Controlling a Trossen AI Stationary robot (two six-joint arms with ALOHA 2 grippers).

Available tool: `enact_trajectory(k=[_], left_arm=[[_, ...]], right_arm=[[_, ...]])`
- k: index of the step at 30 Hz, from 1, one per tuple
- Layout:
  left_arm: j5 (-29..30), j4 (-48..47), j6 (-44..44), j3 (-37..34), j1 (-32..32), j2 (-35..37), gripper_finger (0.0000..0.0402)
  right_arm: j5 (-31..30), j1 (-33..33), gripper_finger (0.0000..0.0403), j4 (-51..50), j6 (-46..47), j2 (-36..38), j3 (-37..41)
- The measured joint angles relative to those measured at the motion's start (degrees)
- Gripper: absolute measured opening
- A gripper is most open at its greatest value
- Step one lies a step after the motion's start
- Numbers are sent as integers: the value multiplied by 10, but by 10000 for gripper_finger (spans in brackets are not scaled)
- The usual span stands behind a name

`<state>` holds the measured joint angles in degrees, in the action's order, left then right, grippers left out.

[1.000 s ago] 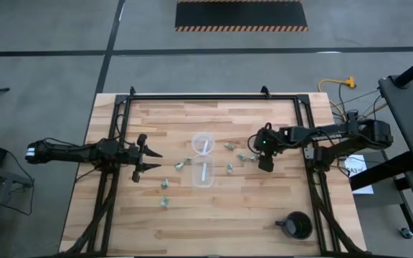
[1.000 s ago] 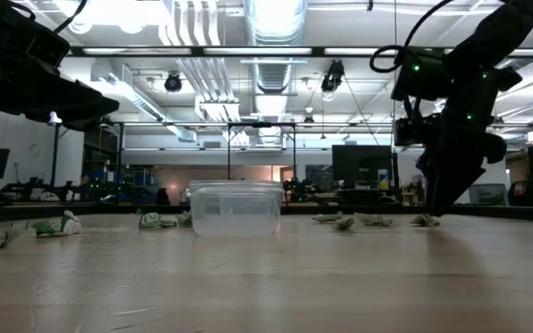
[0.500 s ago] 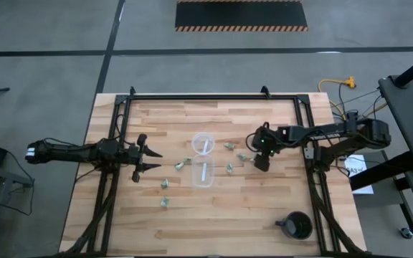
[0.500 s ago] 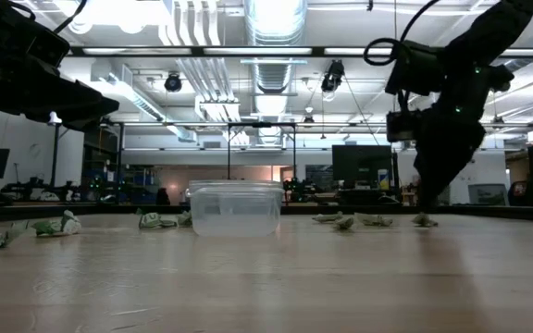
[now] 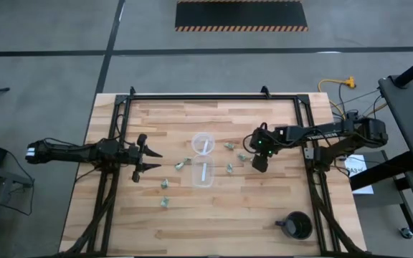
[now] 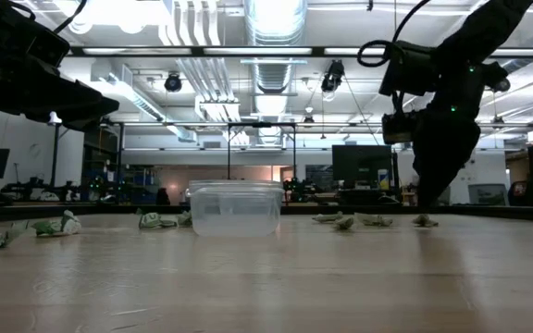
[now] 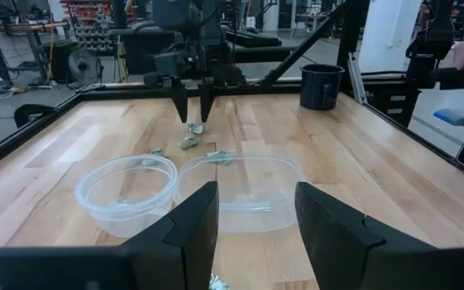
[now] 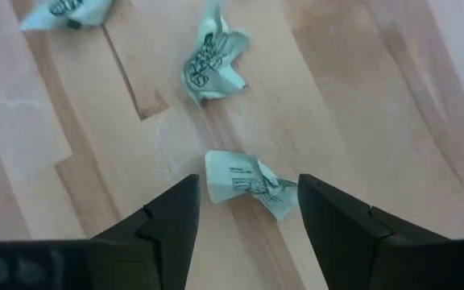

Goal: Pick and place items into bin
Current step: Put the stevia packet into the circular transparent bin

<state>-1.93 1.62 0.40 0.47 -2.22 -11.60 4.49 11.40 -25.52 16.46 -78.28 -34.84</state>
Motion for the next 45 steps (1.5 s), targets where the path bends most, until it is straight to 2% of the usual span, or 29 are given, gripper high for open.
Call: enact_trajectory(k=[12,16,21,25,32,45], left_arm=[[0,0,0,0,0,0,149],[0,0,0,0,0,0,149],[0,0,0,0,0,0,149],[0,0,0,0,0,0,149],[0,0,0,0,0,0,149],[0,0,0,0,0,0,149]], right_arm=[[-4,0,201,7,-14,-77,-11],[-5,0,201,6,-15,-79,-21],[-45,0,193,2,-18,-71,-32],[-48,0,154,2,-21,-72,-32],[-47,6,25,-8,-59,-72,-28],[-49,10,10,4,-91,-70,-43]])
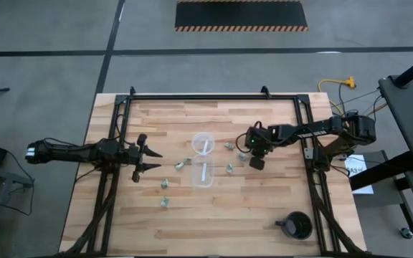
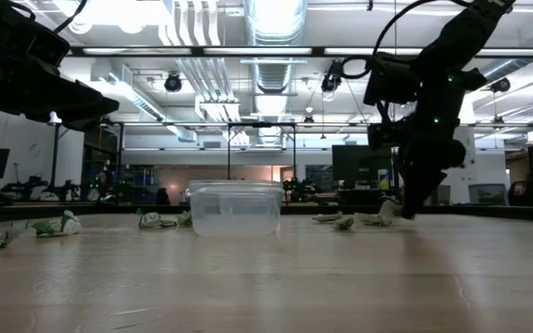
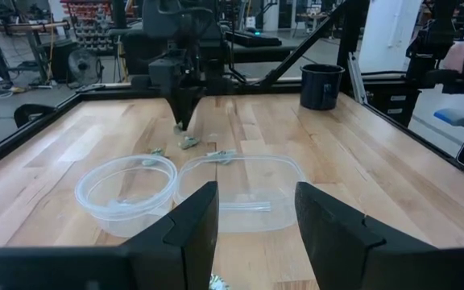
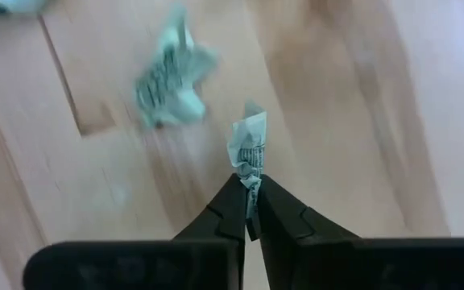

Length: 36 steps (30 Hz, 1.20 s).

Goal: Pick and place items into bin
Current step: Put the stevia packet into the circular transparent bin

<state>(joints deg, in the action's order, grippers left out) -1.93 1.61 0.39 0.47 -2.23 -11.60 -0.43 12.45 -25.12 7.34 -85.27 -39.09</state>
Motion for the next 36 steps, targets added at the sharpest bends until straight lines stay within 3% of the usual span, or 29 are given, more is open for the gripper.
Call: enact_trajectory(k=[9,15,21,26,36], left_arm=[[0,0,0,0,0,0,149],[0,0,0,0,0,0,149],[0,0,0,0,0,0,149],[0,0,0,0,0,0,149],[0,0,0,0,0,0,149]], right_arm=[[13,0,9,145,-46,0,8],[123,-1,9,316,-72,0,40],[186,-1,9,500,-74,0,84],[188,0,9,621,-71,0,114],[150,8,9,722,-59,-27,110]])
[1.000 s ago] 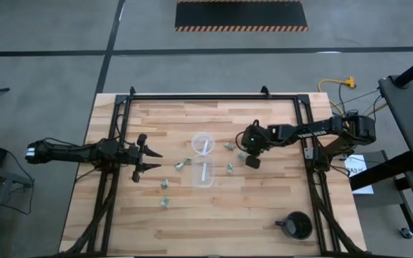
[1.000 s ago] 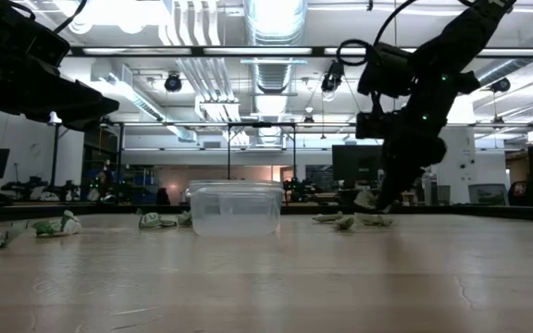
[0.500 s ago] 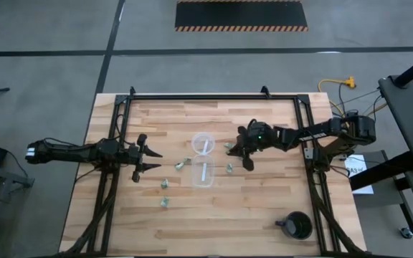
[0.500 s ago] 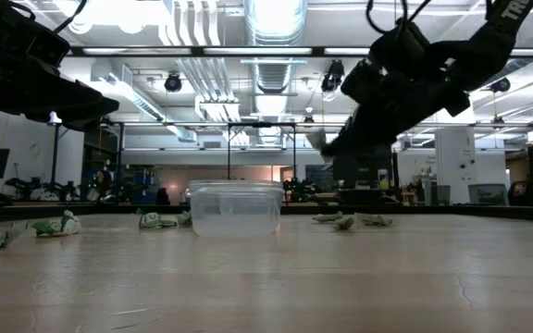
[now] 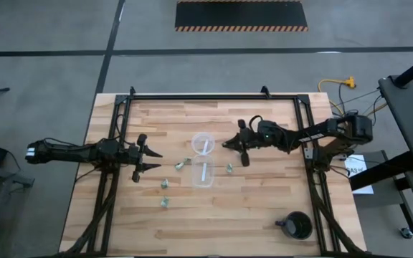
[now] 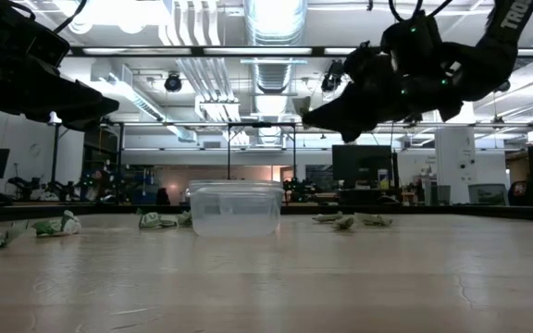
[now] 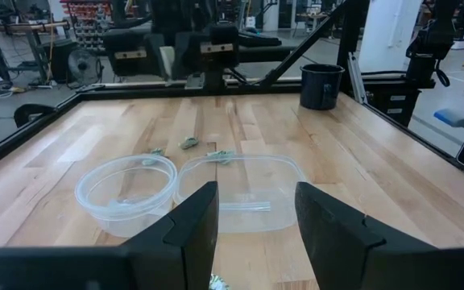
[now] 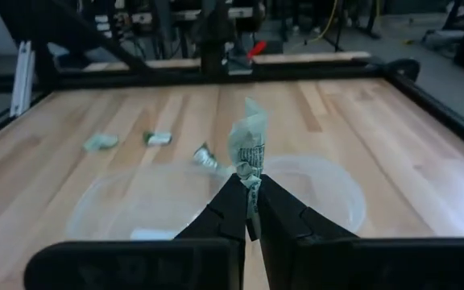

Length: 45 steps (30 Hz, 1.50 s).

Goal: Pick and place items into bin
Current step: Put the stevia packet into the circular transparent bin

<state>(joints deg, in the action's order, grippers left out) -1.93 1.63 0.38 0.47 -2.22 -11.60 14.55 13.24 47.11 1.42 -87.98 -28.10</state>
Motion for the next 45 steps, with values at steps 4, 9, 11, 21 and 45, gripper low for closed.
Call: enact_trajectory(k=[4,9,11,21,45], left_arm=[[0,0,0,0,0,0,149],[0,0,0,0,0,0,149],[0,0,0,0,0,0,149],[0,0,0,0,0,0,149],[0,0,0,0,0,0,149]], right_arm=[[8,13,9,10,3,-56,-24],[21,34,9,59,17,-139,-54],[37,46,9,80,26,-163,-66],[103,67,9,97,51,-209,-137],[141,69,42,68,57,-260,-182]])
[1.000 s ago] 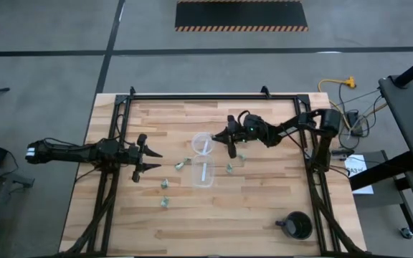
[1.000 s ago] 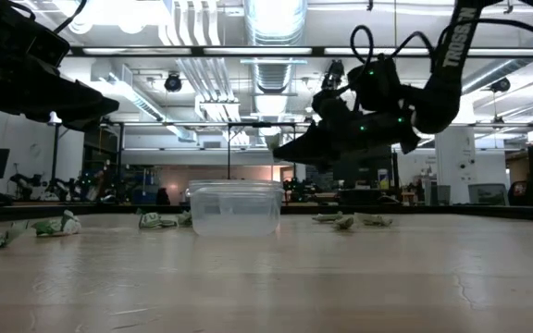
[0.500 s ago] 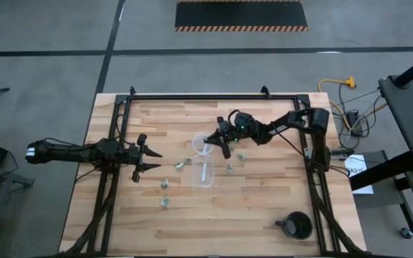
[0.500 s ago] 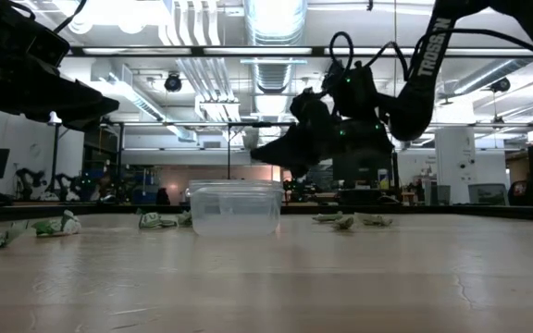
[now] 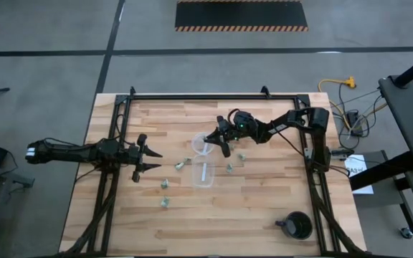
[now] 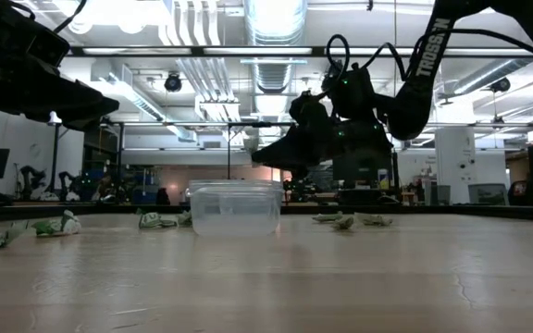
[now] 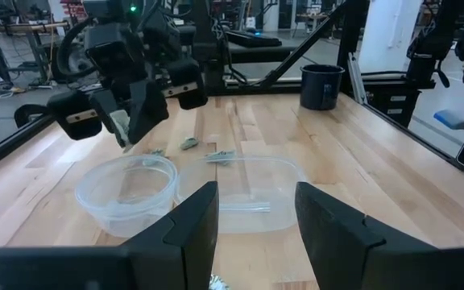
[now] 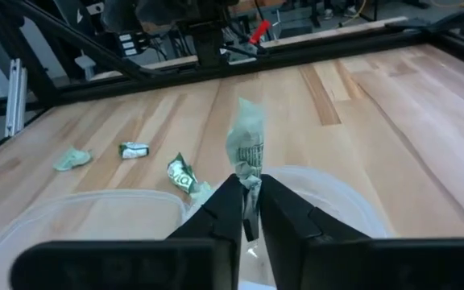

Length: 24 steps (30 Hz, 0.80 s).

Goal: Pick and place items into bin
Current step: Put the stevia packet into the circular transparent bin

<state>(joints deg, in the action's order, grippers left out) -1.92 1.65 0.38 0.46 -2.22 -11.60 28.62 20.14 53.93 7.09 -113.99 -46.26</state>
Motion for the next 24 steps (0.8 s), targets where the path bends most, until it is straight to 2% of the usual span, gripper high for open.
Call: enact_trajectory(k=[9,14,19,24], left_arm=[[0,0,0,0,0,0,149],[0,0,0,0,0,0,149],[0,0,0,0,0,0,149],[0,0,0,0,0,0,149]], right_arm=[[0,0,113,-11,0,0,-1],[1,0,155,-62,-9,25,-2],[1,1,191,-207,-66,96,-2],[0,0,205,-395,-154,180,-2]])
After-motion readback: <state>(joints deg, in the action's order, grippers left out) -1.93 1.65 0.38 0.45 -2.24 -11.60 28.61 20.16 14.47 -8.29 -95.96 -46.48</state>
